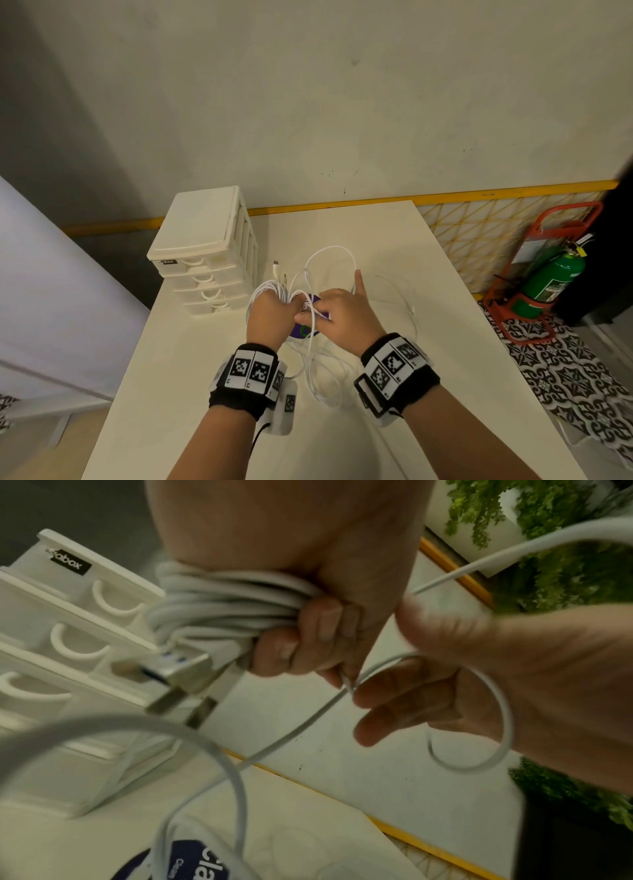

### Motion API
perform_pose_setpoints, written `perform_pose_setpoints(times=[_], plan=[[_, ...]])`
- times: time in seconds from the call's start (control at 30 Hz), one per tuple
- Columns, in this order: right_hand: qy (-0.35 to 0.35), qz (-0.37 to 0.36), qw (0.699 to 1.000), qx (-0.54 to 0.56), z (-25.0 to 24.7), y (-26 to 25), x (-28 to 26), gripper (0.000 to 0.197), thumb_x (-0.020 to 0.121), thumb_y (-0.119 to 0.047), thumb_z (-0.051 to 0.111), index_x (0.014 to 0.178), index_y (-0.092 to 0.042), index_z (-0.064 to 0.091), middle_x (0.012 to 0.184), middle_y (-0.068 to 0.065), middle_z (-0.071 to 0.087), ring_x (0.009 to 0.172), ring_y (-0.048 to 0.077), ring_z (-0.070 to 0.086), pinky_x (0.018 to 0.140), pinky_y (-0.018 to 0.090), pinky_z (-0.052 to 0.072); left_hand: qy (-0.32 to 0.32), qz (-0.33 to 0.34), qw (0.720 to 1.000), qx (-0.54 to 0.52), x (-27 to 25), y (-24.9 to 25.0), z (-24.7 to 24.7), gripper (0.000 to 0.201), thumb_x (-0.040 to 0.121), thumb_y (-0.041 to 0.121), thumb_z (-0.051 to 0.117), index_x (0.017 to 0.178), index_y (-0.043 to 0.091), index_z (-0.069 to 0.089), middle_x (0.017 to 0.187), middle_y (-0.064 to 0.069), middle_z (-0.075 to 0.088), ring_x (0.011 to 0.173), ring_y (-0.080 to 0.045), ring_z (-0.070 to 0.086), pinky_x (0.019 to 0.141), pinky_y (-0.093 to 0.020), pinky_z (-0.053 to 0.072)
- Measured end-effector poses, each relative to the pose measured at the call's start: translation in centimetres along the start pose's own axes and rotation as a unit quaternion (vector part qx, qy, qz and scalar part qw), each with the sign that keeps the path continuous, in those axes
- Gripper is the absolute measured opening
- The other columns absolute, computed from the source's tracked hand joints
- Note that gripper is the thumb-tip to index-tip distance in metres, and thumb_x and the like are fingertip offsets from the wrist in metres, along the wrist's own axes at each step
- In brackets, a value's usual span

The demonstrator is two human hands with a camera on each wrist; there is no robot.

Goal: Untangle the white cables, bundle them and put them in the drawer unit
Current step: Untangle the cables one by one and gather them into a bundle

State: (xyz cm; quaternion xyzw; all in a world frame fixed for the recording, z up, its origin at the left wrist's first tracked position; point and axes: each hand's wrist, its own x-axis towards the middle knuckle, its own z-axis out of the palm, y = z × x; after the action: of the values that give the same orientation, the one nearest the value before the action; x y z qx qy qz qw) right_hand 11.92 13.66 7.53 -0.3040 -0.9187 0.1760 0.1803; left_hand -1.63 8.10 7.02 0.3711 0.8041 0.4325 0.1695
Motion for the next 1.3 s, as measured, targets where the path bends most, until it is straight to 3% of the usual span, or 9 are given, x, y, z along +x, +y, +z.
perform_pose_setpoints(times=[0.1, 0.2, 0.37, 0.5, 0.63, 0.73, 0.9, 1.03, 1.3], plan=[[0.042, 0.065, 0.995, 0.062, -0.2, 1.1, 0.4, 0.061, 0.086, -0.060, 0.022, 0.081, -0.021, 0.068, 0.073, -0.003, 0.068, 0.073, 0.013, 0.060, 0.117, 0.045, 0.006, -0.004, -0.004, 1.000, -0.015, 0.3, -0.3, -0.1, 0.036, 0.080, 0.023, 0.069, 0.067, 0.007, 0.040, 0.064, -0.015, 0.047, 0.059, -0.026, 0.044, 0.052, -0.030, 0.033], [0.228, 0.189, 0.935, 0.197, -2.4, 3.9, 0.5, 0.035, 0.095, -0.038, 0.043, 0.076, -0.021, 0.067, 0.066, -0.009, 0.062, 0.066, 0.014, 0.058, 0.086, 0.035, 0.043, 0.012, -0.040, 0.999, -0.002, 0.8, -1.4, -1.2, 0.035, 0.082, 0.028, 0.068, 0.071, 0.005, 0.045, 0.068, -0.013, 0.055, 0.064, -0.027, 0.052, 0.057, -0.032, 0.039], [0.367, 0.370, 0.820, 0.236, -5.7, 9.1, -1.1, 0.040, 0.099, -0.035, 0.036, 0.081, -0.013, 0.065, 0.080, 0.004, 0.063, 0.085, 0.028, 0.059, 0.073, 0.031, 0.038, 0.037, -0.054, 0.997, 0.026, 1.5, -2.6, -2.2, 0.032, 0.082, 0.030, 0.067, 0.080, 0.001, 0.053, 0.079, -0.017, 0.061, 0.077, -0.032, 0.058, 0.070, -0.035, 0.044], [0.219, 0.438, 0.868, 0.078, -4.9, 10.1, -1.5, 0.031, 0.093, -0.016, 0.044, 0.121, -0.016, 0.057, 0.124, 0.015, 0.054, 0.115, 0.035, 0.048, 0.095, 0.045, 0.037, 0.028, -0.029, 0.999, 0.018, 1.1, -1.8, -1.5, 0.035, 0.082, 0.030, 0.068, 0.071, 0.004, 0.045, 0.074, -0.019, 0.056, 0.071, -0.033, 0.056, 0.063, -0.034, 0.039], [0.381, 0.120, 0.914, 0.070, -5.1, 6.0, -1.2, 0.045, 0.073, 0.004, 0.041, 0.106, -0.014, 0.066, 0.105, 0.009, 0.061, 0.099, 0.025, 0.053, 0.088, 0.039, 0.045, 0.012, -0.004, 0.999, 0.031, 0.6, -1.0, -0.5, 0.044, 0.080, 0.030, 0.070, 0.062, 0.013, 0.034, 0.063, -0.010, 0.046, 0.062, -0.028, 0.047, 0.060, -0.032, 0.036], [0.198, -0.037, 0.969, 0.144, -4.6, 2.6, -0.2, 0.029, 0.080, -0.007, 0.045, 0.087, -0.016, 0.071, 0.086, -0.002, 0.069, 0.082, 0.012, 0.059, 0.078, 0.030, 0.050, -0.008, -0.004, 1.000, 0.019, 0.2, -0.5, 0.0, 0.043, 0.080, 0.030, 0.070, 0.063, 0.013, 0.033, 0.062, -0.007, 0.042, 0.060, -0.025, 0.044, 0.057, -0.032, 0.034], [-0.054, 0.074, 0.983, 0.159, -0.7, 1.1, 0.5, 0.028, 0.083, -0.030, 0.066, 0.108, -0.018, 0.062, 0.092, -0.002, 0.068, 0.085, 0.013, 0.062, 0.077, 0.028, 0.047, -0.051, -0.006, 0.999, -0.014, -0.4, 0.6, -0.1, 0.030, 0.085, 0.023, 0.066, 0.072, 0.008, 0.044, 0.065, -0.005, 0.047, 0.058, -0.019, 0.044, 0.050, -0.025, 0.032], [0.002, 0.091, 0.980, 0.175, -0.7, 1.4, 0.7, 0.020, 0.087, -0.017, 0.060, 0.104, -0.015, 0.069, 0.088, 0.004, 0.073, 0.078, 0.014, 0.064, 0.076, 0.023, 0.046, -0.039, -0.023, 0.999, -0.016, -0.3, 0.2, -0.7, 0.026, 0.086, 0.023, 0.064, 0.075, 0.006, 0.049, 0.068, -0.004, 0.052, 0.058, -0.015, 0.048, 0.048, -0.019, 0.031], [0.286, 0.261, 0.910, 0.151, -3.6, 8.8, -1.5, 0.024, 0.087, -0.002, 0.052, 0.087, -0.016, 0.071, 0.086, -0.001, 0.071, 0.084, 0.018, 0.064, 0.074, 0.021, 0.043, 0.044, -0.082, 0.996, -0.008, 1.7, -2.9, -3.4, 0.035, 0.086, 0.032, 0.062, 0.081, 0.000, 0.051, 0.081, -0.021, 0.061, 0.076, -0.036, 0.060, 0.071, -0.045, 0.051]])
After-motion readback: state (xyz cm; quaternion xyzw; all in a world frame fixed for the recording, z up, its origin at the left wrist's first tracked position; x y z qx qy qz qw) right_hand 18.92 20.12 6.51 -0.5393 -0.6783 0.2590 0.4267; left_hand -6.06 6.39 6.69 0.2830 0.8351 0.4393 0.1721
